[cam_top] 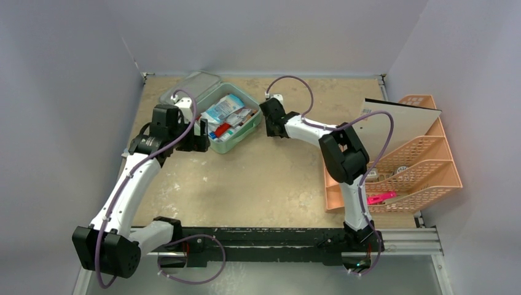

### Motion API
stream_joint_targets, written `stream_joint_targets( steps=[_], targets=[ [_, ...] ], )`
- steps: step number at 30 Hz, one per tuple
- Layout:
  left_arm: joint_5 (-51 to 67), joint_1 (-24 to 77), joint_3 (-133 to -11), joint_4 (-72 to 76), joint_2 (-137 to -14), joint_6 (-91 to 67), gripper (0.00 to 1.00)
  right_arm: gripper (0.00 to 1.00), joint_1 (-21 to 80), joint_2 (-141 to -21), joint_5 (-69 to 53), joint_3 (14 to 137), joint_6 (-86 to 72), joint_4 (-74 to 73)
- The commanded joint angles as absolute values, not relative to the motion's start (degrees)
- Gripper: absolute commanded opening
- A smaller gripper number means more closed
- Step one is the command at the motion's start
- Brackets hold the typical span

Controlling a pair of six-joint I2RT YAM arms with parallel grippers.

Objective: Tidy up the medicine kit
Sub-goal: Move the scissors to the center of the board.

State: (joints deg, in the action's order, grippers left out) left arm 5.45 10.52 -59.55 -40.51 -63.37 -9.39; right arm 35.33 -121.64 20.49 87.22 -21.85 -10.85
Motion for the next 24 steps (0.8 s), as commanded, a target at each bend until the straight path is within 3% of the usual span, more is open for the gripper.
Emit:
stream_joint_targets(
  steps=[1,13,24],
  targets=[
    [3.28,10.39,-59.28,-39.11,-62.14,-8.88,0.93,0.27,35.03,-122.4,23.09,89.34,-21.53,-12.91],
    [3.26,10.38,-59.15,-39.04,-62.31,-8.98,0.93,0.26,34.19,-123.8,21.87,88.71,-22.98,-14.29],
    [4.45,9.87,-58.04,-39.19,-63.46,-11.98,0.97,0.07,34.19,-117.78,18.98,80.17,-20.66,-14.89]
  ],
)
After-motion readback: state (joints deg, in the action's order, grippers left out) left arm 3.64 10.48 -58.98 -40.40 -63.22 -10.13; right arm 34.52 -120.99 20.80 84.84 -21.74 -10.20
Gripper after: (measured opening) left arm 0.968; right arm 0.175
